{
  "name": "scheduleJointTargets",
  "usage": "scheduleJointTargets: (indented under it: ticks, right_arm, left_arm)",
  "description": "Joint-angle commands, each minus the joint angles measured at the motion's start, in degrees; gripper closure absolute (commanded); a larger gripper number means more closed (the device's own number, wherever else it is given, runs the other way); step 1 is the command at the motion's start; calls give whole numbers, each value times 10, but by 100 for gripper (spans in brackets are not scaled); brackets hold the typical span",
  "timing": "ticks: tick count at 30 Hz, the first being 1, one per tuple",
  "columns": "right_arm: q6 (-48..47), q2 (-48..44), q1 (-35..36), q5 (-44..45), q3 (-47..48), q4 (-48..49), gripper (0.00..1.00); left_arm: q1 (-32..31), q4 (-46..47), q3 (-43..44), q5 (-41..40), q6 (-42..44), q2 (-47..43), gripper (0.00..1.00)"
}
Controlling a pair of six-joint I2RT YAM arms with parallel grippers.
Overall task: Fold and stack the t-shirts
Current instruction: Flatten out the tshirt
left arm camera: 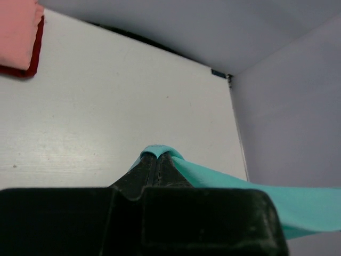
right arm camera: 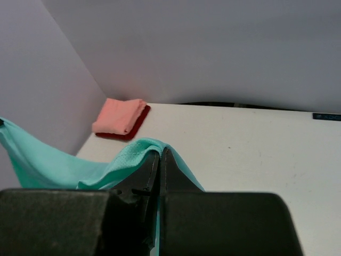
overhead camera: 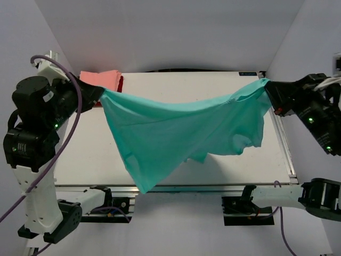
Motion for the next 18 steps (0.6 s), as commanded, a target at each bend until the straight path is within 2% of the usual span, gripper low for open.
scheduleJointTargets:
  ticks: [1, 5, 7, 9, 10, 11, 13, 15, 17, 18]
  right_arm:
    - [-52, 41, 2, 35, -20, 32, 100]
    - [-110, 82, 1, 87, -53, 103, 100]
    - [-133, 110, -10, 83, -61, 144, 100]
    - [-119, 144, -91, 21, -74, 151, 100]
    - [-103, 154, -128, -68, -80, 148, 100]
    - [-87, 163, -194, -110, -97, 160, 100]
    - [-72, 184, -276, -203, -164, 207, 100]
    - [-61, 214, -325, -266, -210, 233, 100]
    - [-60, 246, -382, -330, -218, 257, 100]
    - [-63, 289, -400, -347, -211, 263, 100]
  left_arm:
    - [0, -16, -54, -27, 0, 42, 100]
    - [0, 23, -110, -92, 7, 105, 100]
    - [0, 58, -134, -107, 13, 129, 100]
    - [0, 84, -148, -132, 23, 169, 100]
    - [1, 91, -151, -139, 26, 183, 100]
    - [1, 98, -151, -151, 30, 198, 100]
    - [4, 127, -158, -160, 39, 242, 100]
    - [8, 159, -163, -162, 47, 289, 100]
    - [15, 176, -167, -167, 52, 326, 100]
    - [18, 196, -165, -168, 54, 368, 100]
